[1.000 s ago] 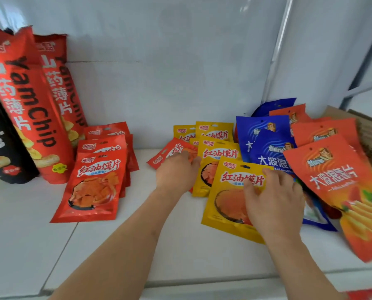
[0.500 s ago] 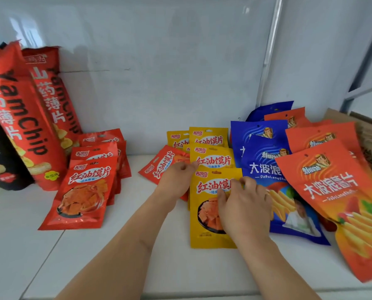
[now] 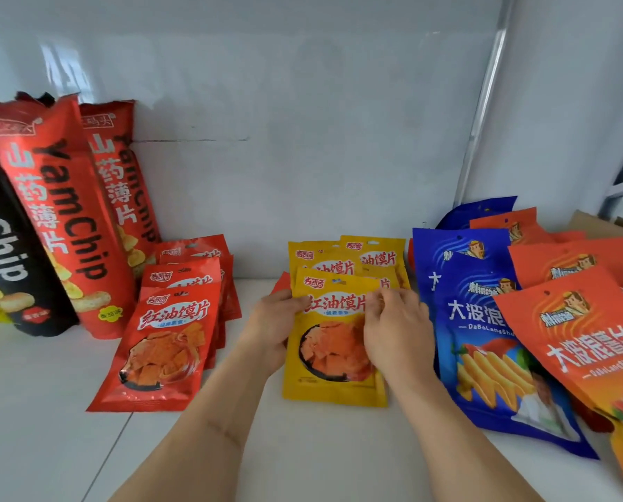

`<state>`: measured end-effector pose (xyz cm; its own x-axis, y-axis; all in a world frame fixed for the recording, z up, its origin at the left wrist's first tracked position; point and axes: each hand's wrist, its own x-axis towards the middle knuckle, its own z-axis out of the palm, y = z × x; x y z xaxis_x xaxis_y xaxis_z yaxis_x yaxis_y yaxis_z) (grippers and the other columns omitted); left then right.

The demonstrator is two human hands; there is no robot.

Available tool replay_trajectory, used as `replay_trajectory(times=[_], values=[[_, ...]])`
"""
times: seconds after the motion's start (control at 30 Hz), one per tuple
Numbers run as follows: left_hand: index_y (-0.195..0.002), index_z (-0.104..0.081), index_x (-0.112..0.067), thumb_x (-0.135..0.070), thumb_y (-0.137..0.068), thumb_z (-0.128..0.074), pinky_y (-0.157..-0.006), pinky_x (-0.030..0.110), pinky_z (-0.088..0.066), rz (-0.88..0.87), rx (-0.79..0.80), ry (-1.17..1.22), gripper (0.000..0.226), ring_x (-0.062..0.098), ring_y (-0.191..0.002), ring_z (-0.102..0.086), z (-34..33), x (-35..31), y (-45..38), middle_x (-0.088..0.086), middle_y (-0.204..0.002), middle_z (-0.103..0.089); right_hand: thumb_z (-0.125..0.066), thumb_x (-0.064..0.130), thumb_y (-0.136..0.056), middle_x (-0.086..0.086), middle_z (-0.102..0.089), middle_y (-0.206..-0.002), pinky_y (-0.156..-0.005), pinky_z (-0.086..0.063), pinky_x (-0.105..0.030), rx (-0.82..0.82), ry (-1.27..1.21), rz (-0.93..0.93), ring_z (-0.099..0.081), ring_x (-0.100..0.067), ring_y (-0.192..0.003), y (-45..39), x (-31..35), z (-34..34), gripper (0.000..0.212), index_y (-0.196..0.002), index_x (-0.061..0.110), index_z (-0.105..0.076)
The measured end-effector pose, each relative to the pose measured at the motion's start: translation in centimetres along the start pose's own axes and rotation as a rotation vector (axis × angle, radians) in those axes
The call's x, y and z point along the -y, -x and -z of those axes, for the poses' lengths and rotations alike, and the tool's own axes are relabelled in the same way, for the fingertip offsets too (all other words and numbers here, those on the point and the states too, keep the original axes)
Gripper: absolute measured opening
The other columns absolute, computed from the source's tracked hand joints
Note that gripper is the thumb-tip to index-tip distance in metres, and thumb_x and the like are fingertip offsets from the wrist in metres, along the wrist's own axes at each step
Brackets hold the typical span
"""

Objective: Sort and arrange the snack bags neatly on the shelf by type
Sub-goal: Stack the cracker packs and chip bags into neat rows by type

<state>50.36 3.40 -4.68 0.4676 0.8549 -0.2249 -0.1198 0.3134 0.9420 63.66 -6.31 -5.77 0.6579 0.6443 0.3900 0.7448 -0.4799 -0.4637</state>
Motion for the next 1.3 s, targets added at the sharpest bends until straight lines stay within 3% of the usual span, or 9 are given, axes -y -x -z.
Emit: replay_trajectory(times=[0.27, 0.37, 0.53, 0.73, 0.87, 0.9, 1.0, 1.13, 1.3], values=[[-0.117, -0.068, -0.011, -0.016, -0.104, -0.050, -0.087, 0.057, -0.057, 0.052, -0.105, 0.158, 0.022, 0.037, -0.097, -0.074, 3.7, -1.4, -0.9, 0.015, -0.106, -0.077, -0.037, 0.036, -0.104, -0.009, -0.057, -0.123, -0.087, -0.047, -0.039, 0.046, -0.222, -0.152, -0.054, -0.031, -0.114, -3.6, -0.4, -0.8, 0.034, -0.123, 0.019, -0.060], [-0.111, -0.070, -0.012, -0.018, -0.104, -0.051, -0.086, 0.057, -0.057, 0.036, -0.138, 0.138, 0.020, 0.035, -0.092, -0.075, 4.1, -1.6, -0.8, 0.013, -0.100, -0.078, -0.037, 0.037, -0.104, -0.008, -0.060, -0.127, -0.093, -0.049, -0.042, 0.089, -0.215, -0.109, -0.055, -0.028, -0.117, -3.7, -0.6, -1.4, 0.037, -0.128, 0.018, -0.059], [-0.107, -0.069, -0.014, -0.022, -0.105, -0.051, -0.089, 0.059, -0.057, 0.039, -0.210, 0.077, 0.019, 0.034, -0.092, -0.075, 4.0, -1.0, -1.1, 0.010, -0.097, -0.079, -0.032, 0.042, -0.105, -0.001, -0.055, -0.141, -0.106, -0.039, -0.044, 0.208, -0.076, 0.005, -0.048, -0.026, -0.130, -3.6, 0.1, -1.3, 0.044, -0.141, 0.024, -0.049], [-0.101, -0.070, -0.016, -0.024, -0.104, -0.051, -0.092, 0.058, -0.056, -0.005, -0.245, -0.033, 0.020, 0.031, -0.095, -0.074, 3.7, 0.0, -1.5, 0.007, -0.098, -0.078, -0.024, 0.042, -0.106, 0.002, -0.063, -0.127, -0.103, -0.034, -0.043, 0.217, 0.019, 0.036, -0.052, -0.025, -0.121, -3.6, 0.4, -1.1, 0.042, -0.130, 0.030, -0.056], [-0.104, -0.070, -0.015, -0.024, -0.103, -0.053, -0.091, 0.057, -0.057, -0.012, -0.229, -0.072, 0.019, 0.030, -0.093, -0.075, 3.7, 0.2, -1.5, 0.007, -0.098, -0.078, -0.020, 0.047, -0.105, -0.001, -0.064, -0.089, -0.089, -0.039, -0.041, 0.195, 0.128, -0.004, -0.061, -0.027, -0.101, -3.2, -0.6, 0.1, 0.049, -0.097, 0.020, -0.060], [-0.104, -0.070, -0.015, -0.024, -0.103, -0.053, -0.091, 0.057, -0.057, -0.006, -0.223, -0.067, 0.019, 0.031, -0.093, -0.075, 3.7, 0.3, -1.5, 0.007, -0.098, -0.079, -0.020, 0.048, -0.105, -0.001, -0.064, -0.088, -0.088, -0.041, -0.041, 0.188, 0.150, -0.014, -0.062, -0.027, -0.099, -3.1, -0.8, 0.5, 0.050, -0.095, 0.019, -0.060], [-0.106, -0.069, -0.016, -0.026, -0.104, -0.053, -0.090, 0.058, -0.057, 0.006, -0.213, -0.067, 0.019, 0.031, -0.092, -0.075, 3.6, 0.2, -1.3, 0.007, -0.097, -0.079, -0.026, 0.045, -0.105, -0.005, -0.066, -0.106, -0.087, -0.046, -0.043, 0.139, 0.081, -0.053, -0.060, -0.029, -0.103, -3.1, -0.9, 0.9, 0.045, -0.108, 0.016, -0.060], [-0.106, -0.069, -0.016, -0.026, -0.104, -0.052, -0.090, 0.058, -0.057, 0.009, -0.223, -0.063, 0.020, 0.032, -0.092, -0.075, 3.7, 0.3, -1.1, 0.007, -0.096, -0.079, -0.033, 0.046, -0.104, -0.009, -0.053, -0.135, -0.092, -0.046, -0.044, 0.139, 0.074, -0.127, -0.050, -0.031, -0.122, -2.8, -0.4, 0.9, 0.046, -0.138, 0.018, -0.048], [-0.105, -0.069, -0.017, -0.027, -0.104, -0.052, -0.090, 0.057, -0.057, 0.003, -0.233, -0.061, 0.020, 0.030, -0.091, -0.075, 3.7, 0.3, -1.1, 0.006, -0.095, -0.079, -0.036, 0.055, -0.099, -0.012, -0.045, -0.145, -0.096, -0.045, -0.046, 0.258, 0.089, -0.249, -0.046, -0.034, -0.131, -3.1, -0.7, 0.3, 0.061, -0.146, 0.017, -0.034]])
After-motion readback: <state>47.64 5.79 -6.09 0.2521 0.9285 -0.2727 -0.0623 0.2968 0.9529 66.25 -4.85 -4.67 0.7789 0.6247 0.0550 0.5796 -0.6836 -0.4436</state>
